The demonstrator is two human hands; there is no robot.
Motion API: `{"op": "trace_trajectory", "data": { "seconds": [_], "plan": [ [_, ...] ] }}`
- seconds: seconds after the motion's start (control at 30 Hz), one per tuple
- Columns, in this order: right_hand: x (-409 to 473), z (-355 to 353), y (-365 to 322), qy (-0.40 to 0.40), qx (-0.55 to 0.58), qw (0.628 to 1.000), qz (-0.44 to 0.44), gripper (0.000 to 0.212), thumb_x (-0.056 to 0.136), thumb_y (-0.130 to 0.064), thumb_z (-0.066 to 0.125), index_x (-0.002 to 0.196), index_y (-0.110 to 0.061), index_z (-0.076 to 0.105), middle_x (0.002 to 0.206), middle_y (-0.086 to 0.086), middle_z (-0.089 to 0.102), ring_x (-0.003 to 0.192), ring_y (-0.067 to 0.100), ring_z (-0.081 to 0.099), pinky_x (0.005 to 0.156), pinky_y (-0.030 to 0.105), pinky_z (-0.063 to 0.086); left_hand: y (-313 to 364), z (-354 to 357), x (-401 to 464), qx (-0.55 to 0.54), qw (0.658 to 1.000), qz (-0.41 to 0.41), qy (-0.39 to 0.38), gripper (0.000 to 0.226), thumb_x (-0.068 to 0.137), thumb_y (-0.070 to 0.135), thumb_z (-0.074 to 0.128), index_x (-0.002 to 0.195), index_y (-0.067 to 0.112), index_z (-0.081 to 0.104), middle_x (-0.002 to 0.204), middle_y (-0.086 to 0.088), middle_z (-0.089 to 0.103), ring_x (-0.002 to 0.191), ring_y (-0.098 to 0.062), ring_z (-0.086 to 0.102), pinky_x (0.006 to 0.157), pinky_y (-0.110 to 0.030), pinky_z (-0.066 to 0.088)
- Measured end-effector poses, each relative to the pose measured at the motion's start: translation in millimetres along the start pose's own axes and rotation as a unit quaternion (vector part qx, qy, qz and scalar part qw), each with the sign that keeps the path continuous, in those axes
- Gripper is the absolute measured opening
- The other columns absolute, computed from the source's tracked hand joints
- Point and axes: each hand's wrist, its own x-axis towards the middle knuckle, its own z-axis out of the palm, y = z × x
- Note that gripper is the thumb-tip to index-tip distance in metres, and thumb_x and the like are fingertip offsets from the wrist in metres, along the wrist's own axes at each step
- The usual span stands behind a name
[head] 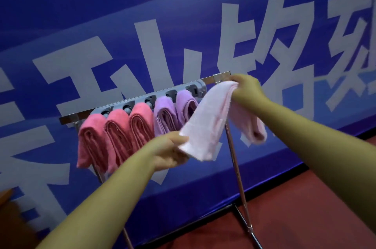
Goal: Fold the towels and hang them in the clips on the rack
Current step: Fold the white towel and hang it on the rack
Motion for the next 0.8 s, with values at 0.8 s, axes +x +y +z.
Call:
{"op": "trace_trajectory", "data": {
  "seconds": [0.8],
  "plan": [
    [117, 53, -7, -0.066, -0.471, 0.846, -0.241, 0.026, 0.087, -0.002, 0.050, 0.113, -0.007, 0.049, 0.107, 0.010, 0.061, 0.097, 0.033, 0.060, 0.066, 0.033, 0.035, 85, 72, 151, 0.212, 0.880, 0.269, 0.328, 0.032, 0.089, 0.009, 0.049, 0.121, 0.005, 0.047, 0.118, -0.017, 0.059, 0.108, -0.029, 0.058, 0.088, -0.034, 0.045]
  ]
}}
